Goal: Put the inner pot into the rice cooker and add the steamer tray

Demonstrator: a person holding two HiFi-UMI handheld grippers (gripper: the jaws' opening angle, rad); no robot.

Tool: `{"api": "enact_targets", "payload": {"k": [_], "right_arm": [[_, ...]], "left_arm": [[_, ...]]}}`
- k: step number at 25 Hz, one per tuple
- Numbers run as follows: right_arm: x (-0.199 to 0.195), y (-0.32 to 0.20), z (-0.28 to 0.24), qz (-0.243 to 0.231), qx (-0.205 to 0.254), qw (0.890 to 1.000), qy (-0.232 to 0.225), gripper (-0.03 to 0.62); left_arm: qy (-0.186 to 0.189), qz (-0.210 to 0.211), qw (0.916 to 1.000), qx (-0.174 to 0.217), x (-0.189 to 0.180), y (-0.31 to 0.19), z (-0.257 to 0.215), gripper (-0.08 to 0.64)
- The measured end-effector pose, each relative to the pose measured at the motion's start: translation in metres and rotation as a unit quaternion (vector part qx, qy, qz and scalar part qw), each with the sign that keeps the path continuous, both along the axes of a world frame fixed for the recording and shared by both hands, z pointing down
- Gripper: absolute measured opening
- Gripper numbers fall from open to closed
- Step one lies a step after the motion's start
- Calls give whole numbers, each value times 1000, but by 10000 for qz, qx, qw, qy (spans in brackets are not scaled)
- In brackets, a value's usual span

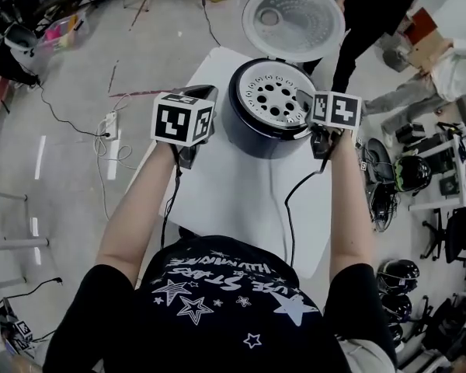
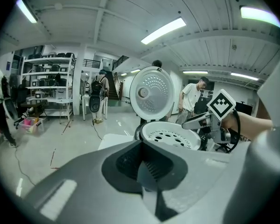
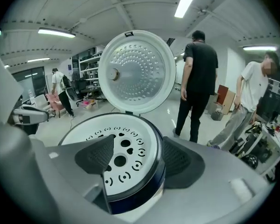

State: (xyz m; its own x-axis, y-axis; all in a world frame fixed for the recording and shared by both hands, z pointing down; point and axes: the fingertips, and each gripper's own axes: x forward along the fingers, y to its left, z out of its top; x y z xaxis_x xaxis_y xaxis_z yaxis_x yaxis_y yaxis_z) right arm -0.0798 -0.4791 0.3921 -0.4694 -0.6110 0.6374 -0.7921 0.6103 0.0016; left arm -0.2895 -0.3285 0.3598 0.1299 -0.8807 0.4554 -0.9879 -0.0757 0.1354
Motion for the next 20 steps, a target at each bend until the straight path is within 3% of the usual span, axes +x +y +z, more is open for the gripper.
{"api": "enact_targets", "payload": {"k": [7, 14, 18, 20], "right_arm": [[5, 27, -33, -156, 505, 9972, -524, 316], [24, 66, -76, -326, 1147, 9850, -1246, 152], [41, 93, -83, -461, 1294, 9793, -1484, 39], [44, 106, -79, -611, 1257, 9780, -1548, 26]], "left_arm": [[-61, -115, 9999, 50, 19, 20, -9, 2], [-70, -292, 9993, 205, 51, 47, -24, 2], [-26, -469, 9980, 432, 72, 69, -30, 0], [9, -630, 9968, 490, 78, 81, -28, 0]]}}
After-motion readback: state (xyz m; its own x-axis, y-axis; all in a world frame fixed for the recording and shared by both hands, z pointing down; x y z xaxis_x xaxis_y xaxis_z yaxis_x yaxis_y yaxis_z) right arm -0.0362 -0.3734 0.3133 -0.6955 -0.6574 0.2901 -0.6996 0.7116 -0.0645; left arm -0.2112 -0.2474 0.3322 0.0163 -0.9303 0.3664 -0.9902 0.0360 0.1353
